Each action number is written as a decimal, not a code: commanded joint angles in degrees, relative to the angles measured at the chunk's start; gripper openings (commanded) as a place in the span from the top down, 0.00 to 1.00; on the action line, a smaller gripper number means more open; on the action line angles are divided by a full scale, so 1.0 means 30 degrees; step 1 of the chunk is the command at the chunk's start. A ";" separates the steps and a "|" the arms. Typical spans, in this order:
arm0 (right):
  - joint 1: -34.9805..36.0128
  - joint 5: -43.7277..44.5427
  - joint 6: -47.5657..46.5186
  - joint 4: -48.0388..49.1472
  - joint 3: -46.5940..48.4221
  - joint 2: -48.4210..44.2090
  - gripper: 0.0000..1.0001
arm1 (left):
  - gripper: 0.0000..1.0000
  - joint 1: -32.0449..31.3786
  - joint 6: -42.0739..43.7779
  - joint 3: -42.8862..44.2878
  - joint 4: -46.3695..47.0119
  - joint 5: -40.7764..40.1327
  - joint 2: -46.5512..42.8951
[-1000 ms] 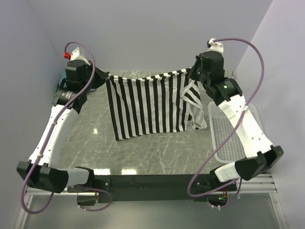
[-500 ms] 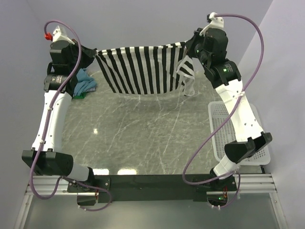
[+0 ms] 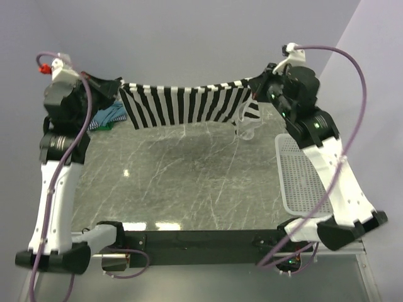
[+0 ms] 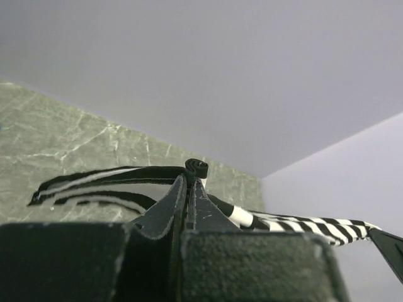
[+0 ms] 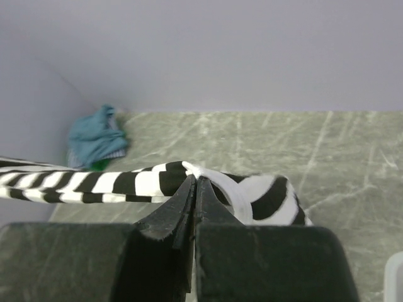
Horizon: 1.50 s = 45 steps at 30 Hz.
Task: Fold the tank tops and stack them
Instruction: Flatten the tank top out
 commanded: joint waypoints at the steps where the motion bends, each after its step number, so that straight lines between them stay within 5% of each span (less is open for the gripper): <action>1: 0.1002 -0.0375 -0.0074 0.0226 -0.0463 -0.2725 1.00 | 0.99 -0.0156 0.0001 -0.0944 -0.0337 0.0656 -0.1841; 10: 0.3173 -0.0055 0.0717 -0.1856 -0.2485 -0.4988 1.00 | 0.99 -0.0391 -0.0876 -0.2234 -0.1512 -0.0105 -0.4393; 13: 0.2069 0.0245 0.0339 -0.1888 -0.2341 -0.3620 1.00 | 0.99 -0.0362 -0.1842 -0.3198 -0.1190 0.0217 -0.3517; 15: 0.0691 -0.2551 0.0336 -0.1304 -0.2312 -0.2125 1.00 | 0.99 -0.0332 -0.3043 -0.3845 -0.0780 0.0421 -0.2408; 18: -0.1510 -0.6450 0.0570 0.0365 -0.1641 0.2265 1.00 | 0.99 -0.0129 -0.4419 -0.5952 0.1092 0.0830 -0.0594; 21: -0.1865 -0.7870 0.0482 -0.0674 0.2916 1.0912 1.00 | 0.99 0.0223 -0.5446 -0.8438 0.2817 0.0511 0.2132; 24: -0.1866 -0.8751 0.0920 -0.2843 1.0588 1.6411 0.98 | 0.99 0.0896 -0.6237 -0.9616 0.4488 0.0247 0.5267; 27: -0.1866 -0.9513 0.2091 -0.3147 1.6809 2.2243 0.63 | 0.99 0.1980 -0.7379 -1.1633 0.6275 0.1153 0.7352; 29: -0.1924 -0.9399 0.2912 -0.1894 1.6125 2.2144 0.53 | 0.99 0.2537 -0.7994 -1.2428 0.6690 0.1856 0.7677; 31: -0.1866 -0.8756 0.3090 0.0420 1.2188 2.0273 0.39 | 0.99 0.2830 -0.8085 -1.3396 0.6431 0.1596 0.7328; 39: -0.1603 -0.3258 0.2563 0.2944 0.3644 1.3453 0.36 | 0.98 0.4120 -0.7793 -1.6385 0.5580 0.1682 0.3550; 40: -0.1573 -0.2462 0.2505 0.2918 0.2447 1.2889 0.36 | 0.85 0.4353 -0.7502 -1.6474 0.5463 0.1682 0.3286; 45: -0.1514 -0.0286 0.2678 0.1599 -0.0308 1.0397 0.36 | 0.56 0.4765 -0.6768 -1.6358 0.5344 0.2617 0.2200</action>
